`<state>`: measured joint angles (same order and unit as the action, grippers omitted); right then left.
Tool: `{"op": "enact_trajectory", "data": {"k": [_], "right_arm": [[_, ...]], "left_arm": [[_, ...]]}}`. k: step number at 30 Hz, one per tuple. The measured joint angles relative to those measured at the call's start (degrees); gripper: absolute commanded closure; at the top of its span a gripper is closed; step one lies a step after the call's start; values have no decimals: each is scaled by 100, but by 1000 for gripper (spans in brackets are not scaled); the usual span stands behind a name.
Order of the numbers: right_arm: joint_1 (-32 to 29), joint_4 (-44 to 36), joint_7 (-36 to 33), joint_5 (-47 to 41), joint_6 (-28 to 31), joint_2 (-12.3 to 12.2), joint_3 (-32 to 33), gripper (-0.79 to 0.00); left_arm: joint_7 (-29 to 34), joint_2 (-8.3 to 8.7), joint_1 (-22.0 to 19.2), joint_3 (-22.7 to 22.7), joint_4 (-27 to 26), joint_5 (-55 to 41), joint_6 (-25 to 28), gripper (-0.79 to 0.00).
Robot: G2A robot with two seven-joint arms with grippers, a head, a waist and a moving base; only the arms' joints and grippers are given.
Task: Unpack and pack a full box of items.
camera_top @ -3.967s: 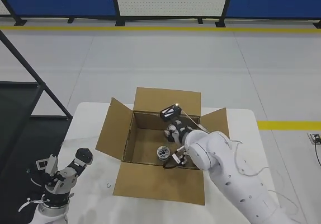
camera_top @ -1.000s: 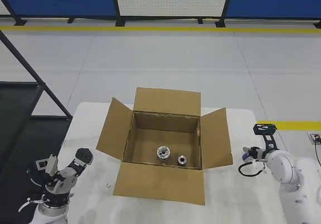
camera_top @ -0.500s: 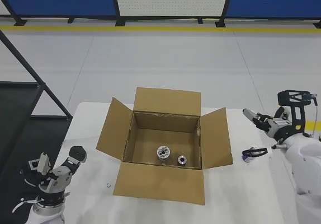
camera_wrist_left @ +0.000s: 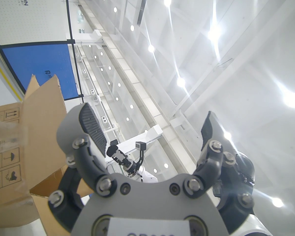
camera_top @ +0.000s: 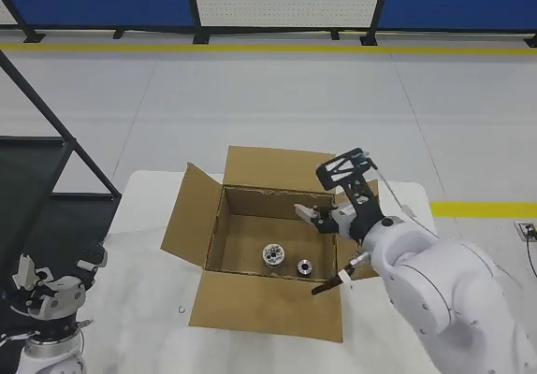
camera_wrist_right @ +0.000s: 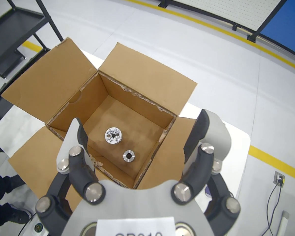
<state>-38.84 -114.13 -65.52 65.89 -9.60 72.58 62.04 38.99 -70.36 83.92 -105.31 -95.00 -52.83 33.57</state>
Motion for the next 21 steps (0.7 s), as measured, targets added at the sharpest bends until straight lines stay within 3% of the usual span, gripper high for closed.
{"op": "enact_trajectory", "data": {"k": [11,16,21], "right_arm": [[1233,2281,-749,-459,-516,488,-1587,-785],[1533,2888,-1087,-459,-755,708,-2125,-785],[1560,2933,-1110,-445,-785,722,-2155,-785]], "left_arm": [[-1,0,0,0,0,1,1,-785],[-1,0,0,0,0,1,1,-785],[-1,0,0,0,0,1,1,-785]]}}
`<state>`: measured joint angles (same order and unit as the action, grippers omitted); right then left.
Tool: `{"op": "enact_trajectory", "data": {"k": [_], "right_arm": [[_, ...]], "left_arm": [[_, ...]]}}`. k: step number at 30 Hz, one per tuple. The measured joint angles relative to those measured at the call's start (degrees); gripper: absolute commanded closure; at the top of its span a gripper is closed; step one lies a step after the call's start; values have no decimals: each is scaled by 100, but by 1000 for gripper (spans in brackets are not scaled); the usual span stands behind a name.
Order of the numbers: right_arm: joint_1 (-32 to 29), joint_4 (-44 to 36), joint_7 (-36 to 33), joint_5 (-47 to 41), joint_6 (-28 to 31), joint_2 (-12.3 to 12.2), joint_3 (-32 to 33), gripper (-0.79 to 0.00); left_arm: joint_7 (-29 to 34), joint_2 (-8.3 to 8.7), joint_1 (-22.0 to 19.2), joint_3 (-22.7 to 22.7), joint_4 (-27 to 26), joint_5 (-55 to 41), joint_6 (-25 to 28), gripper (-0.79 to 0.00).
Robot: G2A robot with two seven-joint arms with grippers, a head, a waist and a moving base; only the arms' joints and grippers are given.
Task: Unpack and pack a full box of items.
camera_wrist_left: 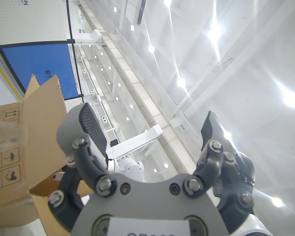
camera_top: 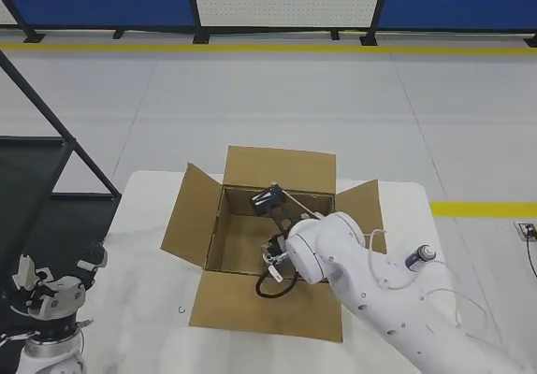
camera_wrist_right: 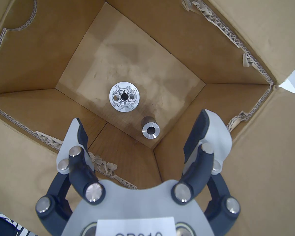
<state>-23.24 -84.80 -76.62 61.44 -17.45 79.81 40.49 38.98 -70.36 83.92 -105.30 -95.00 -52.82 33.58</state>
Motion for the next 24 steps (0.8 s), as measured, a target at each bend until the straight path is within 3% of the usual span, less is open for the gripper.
{"op": "enact_trajectory", "data": {"k": [7,11,24], "right_arm": [[-20,2,25,-18,5,0,19,-785],[7,369,395,-308,334,76,34,-785],[1335,3308,506,-1395,1248,1084,-1117,-785]], "left_arm": [[0,0,0,0,0,0,0,-785],[0,0,0,0,0,0,0,-785],[0,0,0,0,0,0,0,-785]]}}
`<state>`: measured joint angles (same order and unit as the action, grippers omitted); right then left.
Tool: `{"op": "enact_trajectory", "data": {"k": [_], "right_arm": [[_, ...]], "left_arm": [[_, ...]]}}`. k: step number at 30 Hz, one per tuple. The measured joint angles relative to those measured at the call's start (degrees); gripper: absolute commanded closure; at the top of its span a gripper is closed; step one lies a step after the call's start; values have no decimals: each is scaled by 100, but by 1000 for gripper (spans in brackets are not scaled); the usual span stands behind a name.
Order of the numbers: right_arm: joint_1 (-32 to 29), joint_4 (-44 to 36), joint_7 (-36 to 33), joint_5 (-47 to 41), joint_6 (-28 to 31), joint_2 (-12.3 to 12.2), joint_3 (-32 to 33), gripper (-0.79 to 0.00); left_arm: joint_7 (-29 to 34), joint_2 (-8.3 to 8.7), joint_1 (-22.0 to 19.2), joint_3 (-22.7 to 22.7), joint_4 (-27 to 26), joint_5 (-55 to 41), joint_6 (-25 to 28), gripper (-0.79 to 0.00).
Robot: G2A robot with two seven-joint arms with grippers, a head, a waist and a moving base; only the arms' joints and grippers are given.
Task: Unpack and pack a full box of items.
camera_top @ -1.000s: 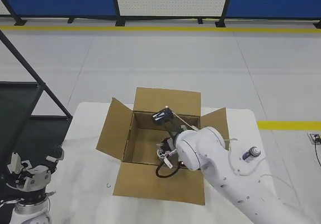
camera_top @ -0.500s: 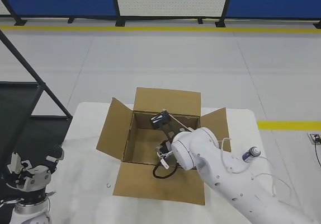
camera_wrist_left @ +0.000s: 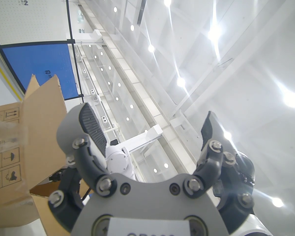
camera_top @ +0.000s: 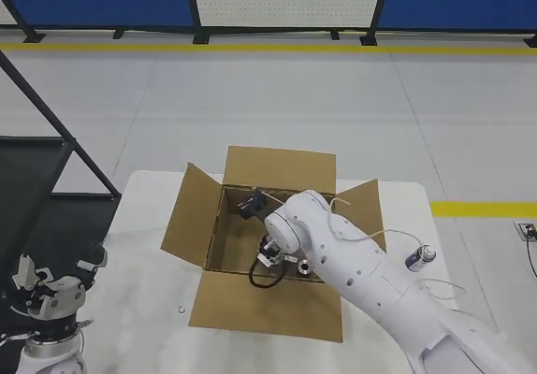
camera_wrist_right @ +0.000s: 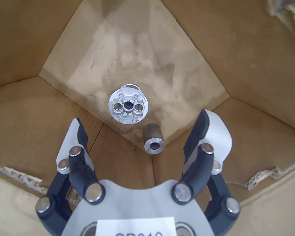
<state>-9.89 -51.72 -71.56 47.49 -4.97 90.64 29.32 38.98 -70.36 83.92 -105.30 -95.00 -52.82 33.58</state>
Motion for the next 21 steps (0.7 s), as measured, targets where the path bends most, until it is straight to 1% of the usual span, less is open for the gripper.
{"op": "enact_trajectory", "data": {"k": [4,8,14,15,16,17,19,20,21], "right_arm": [[102,609,225,-79,-13,303,-256,-785],[137,1213,480,-147,-163,592,-417,-785],[210,1918,661,-324,-49,925,-490,-785],[224,2009,656,-345,-21,966,-495,-659],[240,2095,638,-365,12,1005,-500,-465],[261,2203,618,-385,49,1055,-506,-354],[288,2352,597,-411,90,1126,-510,-225],[304,2446,594,-420,98,1169,-513,-145],[315,2518,590,-419,85,1201,-516,-28]], "left_arm": [[0,0,0,0,0,0,0,-785],[0,0,0,0,0,0,0,-785],[0,0,0,0,0,0,0,-785],[0,0,0,0,0,0,0,-785],[0,0,0,0,0,0,0,-785],[0,0,0,0,0,0,0,-785],[0,0,0,0,0,0,0,-785],[0,0,0,0,0,0,0,-785],[0,0,0,0,0,0,0,-785]]}}
